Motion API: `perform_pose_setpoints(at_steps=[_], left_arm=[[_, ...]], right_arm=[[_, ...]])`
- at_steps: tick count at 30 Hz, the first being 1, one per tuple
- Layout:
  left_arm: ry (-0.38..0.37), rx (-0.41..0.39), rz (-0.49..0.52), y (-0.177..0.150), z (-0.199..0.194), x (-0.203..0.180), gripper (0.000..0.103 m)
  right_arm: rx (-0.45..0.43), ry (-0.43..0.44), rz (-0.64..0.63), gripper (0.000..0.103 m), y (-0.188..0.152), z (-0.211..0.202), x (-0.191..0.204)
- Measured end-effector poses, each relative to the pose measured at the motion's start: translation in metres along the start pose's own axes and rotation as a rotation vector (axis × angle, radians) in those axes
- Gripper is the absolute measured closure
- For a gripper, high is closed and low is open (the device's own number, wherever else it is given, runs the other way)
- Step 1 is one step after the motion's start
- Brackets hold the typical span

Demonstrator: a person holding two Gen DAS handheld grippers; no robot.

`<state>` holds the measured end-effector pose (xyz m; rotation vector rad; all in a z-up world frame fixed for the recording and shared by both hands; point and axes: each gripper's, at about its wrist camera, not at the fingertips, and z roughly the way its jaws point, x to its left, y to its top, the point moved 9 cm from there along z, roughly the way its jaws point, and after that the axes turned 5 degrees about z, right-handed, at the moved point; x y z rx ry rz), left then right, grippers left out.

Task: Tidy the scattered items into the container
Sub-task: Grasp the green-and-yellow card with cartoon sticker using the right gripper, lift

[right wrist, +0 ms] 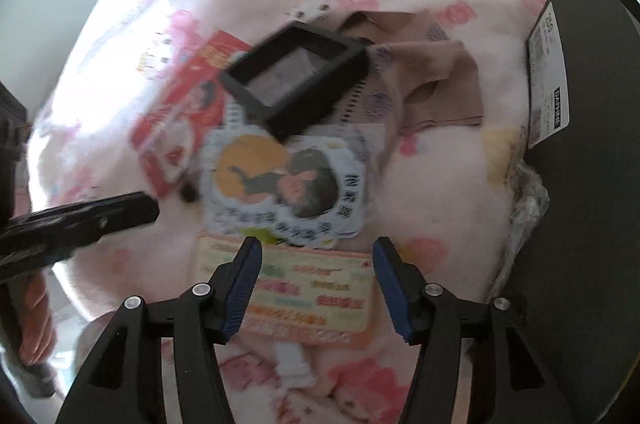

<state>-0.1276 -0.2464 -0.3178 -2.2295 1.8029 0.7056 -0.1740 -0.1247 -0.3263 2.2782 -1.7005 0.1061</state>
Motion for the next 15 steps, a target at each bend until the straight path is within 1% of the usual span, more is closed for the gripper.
perform_pose_setpoints(at_steps=[3, 5, 7, 8, 9, 11, 12, 14, 15], left_arm=[[-0.007, 0.03, 0.028, 0.004, 0.019, -0.013, 0.07], [-0.028, 0.067, 0.027, 0.006, 0.032, -0.017, 0.073], [-0.021, 0.075, 0.032, 0.006, 0.036, -0.019, 0.084], [-0.007, 0.058, 0.042, 0.006, 0.032, -0.02, 0.086], [-0.003, 0.032, 0.048, 0.006, 0.024, -0.021, 0.091], [0.002, -0.006, 0.041, 0.005, 0.008, -0.019, 0.092], [0.011, -0.029, 0.036, 0.004, -0.002, -0.016, 0.092], [0.01, -0.035, 0.025, 0.001, -0.01, -0.008, 0.092], [0.007, -0.033, 0.013, 0.001, -0.009, -0.005, 0.092]], right_arm=[[0.017, 0.023, 0.023, 0.041, -0.001, 0.01, 0.0], [0.025, 0.048, 0.038, 0.04, 0.0, 0.012, 0.001], [0.043, 0.113, 0.058, 0.04, 0.0, 0.012, 0.007], [0.053, 0.144, 0.061, 0.04, -0.001, 0.011, 0.011], [0.054, 0.166, 0.058, 0.04, -0.002, 0.008, 0.016], [0.032, 0.188, 0.036, 0.04, -0.003, 0.001, 0.023], [0.025, 0.215, 0.036, 0.04, -0.003, -0.003, 0.028], [0.025, 0.278, 0.038, 0.04, -0.004, -0.01, 0.038], [0.019, 0.281, 0.031, 0.04, -0.004, -0.011, 0.042]])
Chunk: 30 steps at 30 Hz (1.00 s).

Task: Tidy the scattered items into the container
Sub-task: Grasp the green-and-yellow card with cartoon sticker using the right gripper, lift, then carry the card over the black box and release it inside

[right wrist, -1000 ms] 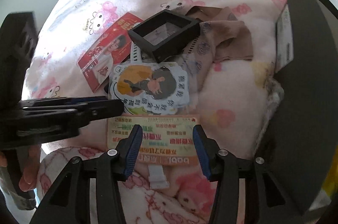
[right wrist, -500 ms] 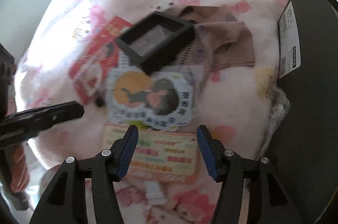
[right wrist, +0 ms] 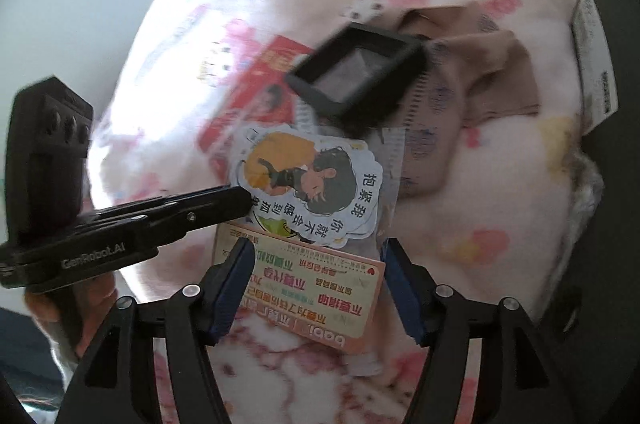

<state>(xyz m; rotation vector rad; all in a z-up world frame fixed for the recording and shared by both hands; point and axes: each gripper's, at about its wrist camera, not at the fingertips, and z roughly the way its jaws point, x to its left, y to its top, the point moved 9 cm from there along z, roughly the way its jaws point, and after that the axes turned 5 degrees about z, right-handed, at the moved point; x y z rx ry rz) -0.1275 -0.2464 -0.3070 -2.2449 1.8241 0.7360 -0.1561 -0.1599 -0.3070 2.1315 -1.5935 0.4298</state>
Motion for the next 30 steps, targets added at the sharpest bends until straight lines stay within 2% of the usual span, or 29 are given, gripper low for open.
perform_pose_setpoints(at_steps=[3, 4, 6, 8, 11, 17, 21, 25, 30], left_arm=[[0.022, 0.04, -0.029, -0.005, 0.013, 0.011, 0.091], [0.042, 0.035, -0.024, -0.006, 0.014, 0.011, 0.091], [0.045, 0.001, -0.011, -0.007, 0.005, 0.008, 0.091], [0.032, -0.034, -0.008, -0.006, -0.01, 0.001, 0.091], [0.024, -0.074, 0.011, -0.006, -0.031, -0.014, 0.091], [-0.016, -0.173, 0.09, -0.003, -0.08, -0.071, 0.091], [-0.042, -0.204, 0.157, 0.006, -0.092, -0.117, 0.091], [-0.089, -0.198, 0.232, 0.022, -0.079, -0.179, 0.091], [-0.169, -0.158, 0.318, 0.043, -0.045, -0.263, 0.091]], right_arm=[[0.017, -0.076, -0.021, 0.041, -0.001, 0.015, -0.003], [0.035, -0.067, -0.012, 0.045, -0.002, 0.019, -0.008], [0.037, -0.075, 0.009, 0.048, -0.003, 0.021, -0.006], [0.001, -0.079, -0.027, 0.048, -0.003, 0.012, 0.003], [-0.03, -0.04, -0.027, 0.05, -0.004, -0.007, 0.013], [-0.167, 0.003, -0.052, 0.05, -0.006, -0.074, 0.037], [-0.26, 0.01, -0.042, 0.05, -0.006, -0.126, 0.026], [-0.347, -0.033, -0.03, 0.05, -0.007, -0.187, -0.012], [-0.421, -0.1, 0.003, 0.05, -0.001, -0.268, -0.081]])
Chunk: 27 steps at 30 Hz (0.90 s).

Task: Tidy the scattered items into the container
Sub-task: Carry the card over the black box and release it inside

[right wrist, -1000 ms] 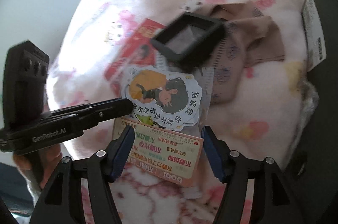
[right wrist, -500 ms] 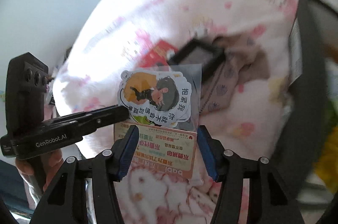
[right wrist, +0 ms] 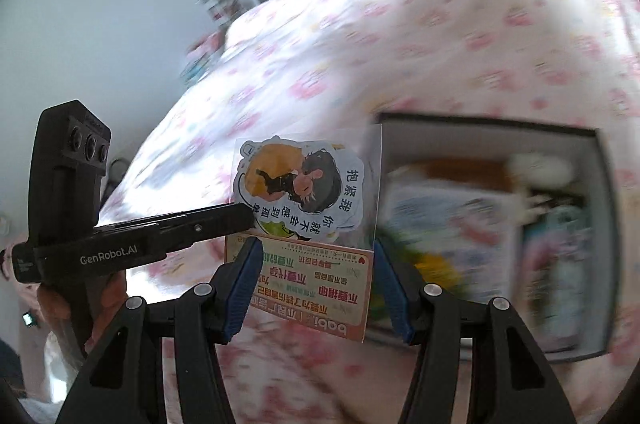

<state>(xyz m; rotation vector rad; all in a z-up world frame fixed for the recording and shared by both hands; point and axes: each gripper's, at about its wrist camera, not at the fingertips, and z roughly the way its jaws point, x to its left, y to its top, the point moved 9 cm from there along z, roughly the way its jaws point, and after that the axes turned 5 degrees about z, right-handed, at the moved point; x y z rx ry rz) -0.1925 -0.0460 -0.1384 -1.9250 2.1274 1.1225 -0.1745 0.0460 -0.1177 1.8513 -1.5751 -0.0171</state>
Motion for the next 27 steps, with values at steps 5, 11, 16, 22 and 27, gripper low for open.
perform_pose_setpoints(at_steps=[5, 11, 16, 22, 27], left_arm=[[-0.004, 0.082, 0.043, 0.024, 0.076, -0.042, 0.091], [0.042, 0.208, 0.064, 0.009, 0.152, -0.054, 0.09], [0.087, 0.258, 0.078, -0.001, 0.178, -0.053, 0.086], [0.172, 0.302, 0.079, -0.005, 0.196, -0.043, 0.085], [0.145, 0.249, 0.071, 0.0, 0.181, -0.052, 0.085]], right_arm=[[-0.03, -0.115, 0.01, 0.05, 0.018, -0.016, -0.072], [0.027, -0.161, 0.109, 0.05, 0.007, 0.007, -0.151], [0.093, -0.172, 0.165, 0.05, -0.004, 0.031, -0.182], [0.156, -0.242, 0.142, 0.05, -0.013, 0.056, -0.2], [0.067, -0.255, 0.163, 0.05, -0.003, 0.038, -0.206]])
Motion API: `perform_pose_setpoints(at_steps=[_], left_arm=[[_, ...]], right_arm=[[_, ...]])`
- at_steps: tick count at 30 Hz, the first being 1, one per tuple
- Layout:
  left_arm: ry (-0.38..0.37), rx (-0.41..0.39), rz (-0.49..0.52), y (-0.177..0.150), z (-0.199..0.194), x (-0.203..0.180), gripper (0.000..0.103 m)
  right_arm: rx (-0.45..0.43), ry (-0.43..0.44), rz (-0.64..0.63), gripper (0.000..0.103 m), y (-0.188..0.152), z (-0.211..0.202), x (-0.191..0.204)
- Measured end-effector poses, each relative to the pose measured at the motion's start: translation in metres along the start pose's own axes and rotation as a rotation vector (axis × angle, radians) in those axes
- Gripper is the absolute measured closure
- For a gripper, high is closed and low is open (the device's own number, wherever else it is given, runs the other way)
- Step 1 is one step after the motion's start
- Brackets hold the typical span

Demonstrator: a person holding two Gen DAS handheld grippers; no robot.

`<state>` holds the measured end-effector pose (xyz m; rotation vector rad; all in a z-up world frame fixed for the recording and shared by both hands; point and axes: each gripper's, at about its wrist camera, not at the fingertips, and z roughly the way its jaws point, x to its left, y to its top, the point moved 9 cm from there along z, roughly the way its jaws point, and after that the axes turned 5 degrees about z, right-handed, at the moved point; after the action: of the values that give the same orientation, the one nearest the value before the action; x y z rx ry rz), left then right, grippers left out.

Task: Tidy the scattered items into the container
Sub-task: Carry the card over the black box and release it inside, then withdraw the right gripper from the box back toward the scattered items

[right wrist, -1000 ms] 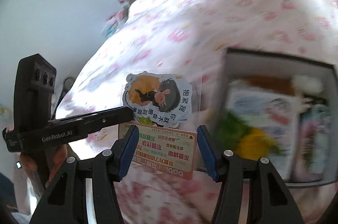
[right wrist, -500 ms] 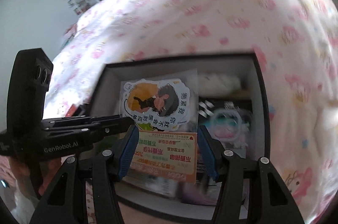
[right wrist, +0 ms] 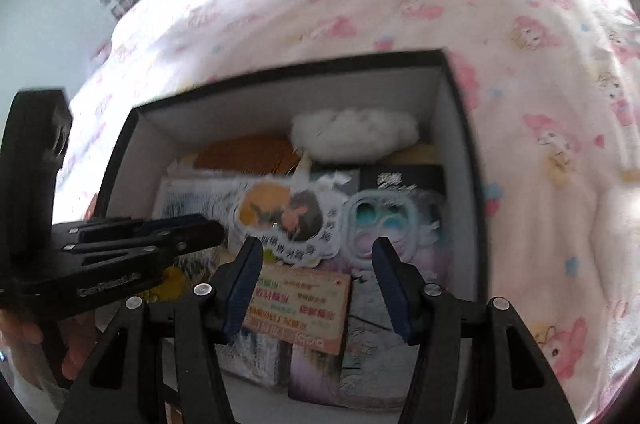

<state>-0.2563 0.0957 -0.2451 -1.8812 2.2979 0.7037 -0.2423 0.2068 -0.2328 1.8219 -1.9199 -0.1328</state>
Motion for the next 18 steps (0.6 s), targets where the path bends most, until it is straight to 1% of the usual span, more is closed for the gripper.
perform_pose_setpoints(at_steps=[1, 3, 5, 8, 13, 16, 18], left_arm=[[-0.007, 0.005, 0.004, -0.001, 0.0, -0.003, 0.085], [-0.013, 0.032, 0.027, -0.006, 0.006, -0.013, 0.085], [0.01, 0.055, 0.038, -0.009, 0.014, -0.017, 0.085], [0.04, 0.102, 0.017, -0.014, 0.028, -0.016, 0.085], [0.058, 0.099, 0.01, -0.012, 0.031, -0.018, 0.085], [0.043, 0.063, -0.003, -0.009, 0.024, -0.02, 0.085], [0.04, 0.018, -0.001, -0.01, 0.011, -0.025, 0.085]], right_arm=[[-0.002, -0.003, 0.01, 0.05, 0.0, -0.001, -0.002], [0.021, -0.007, 0.01, 0.05, -0.004, 0.003, -0.005], [0.016, -0.058, -0.027, 0.05, -0.005, 0.008, -0.004], [0.019, -0.13, -0.084, 0.05, -0.008, 0.015, -0.002], [0.017, -0.226, -0.159, 0.049, -0.015, 0.021, -0.002], [0.012, -0.214, -0.151, 0.049, -0.014, 0.018, -0.002], [0.001, -0.176, -0.113, 0.05, -0.011, 0.012, -0.003]])
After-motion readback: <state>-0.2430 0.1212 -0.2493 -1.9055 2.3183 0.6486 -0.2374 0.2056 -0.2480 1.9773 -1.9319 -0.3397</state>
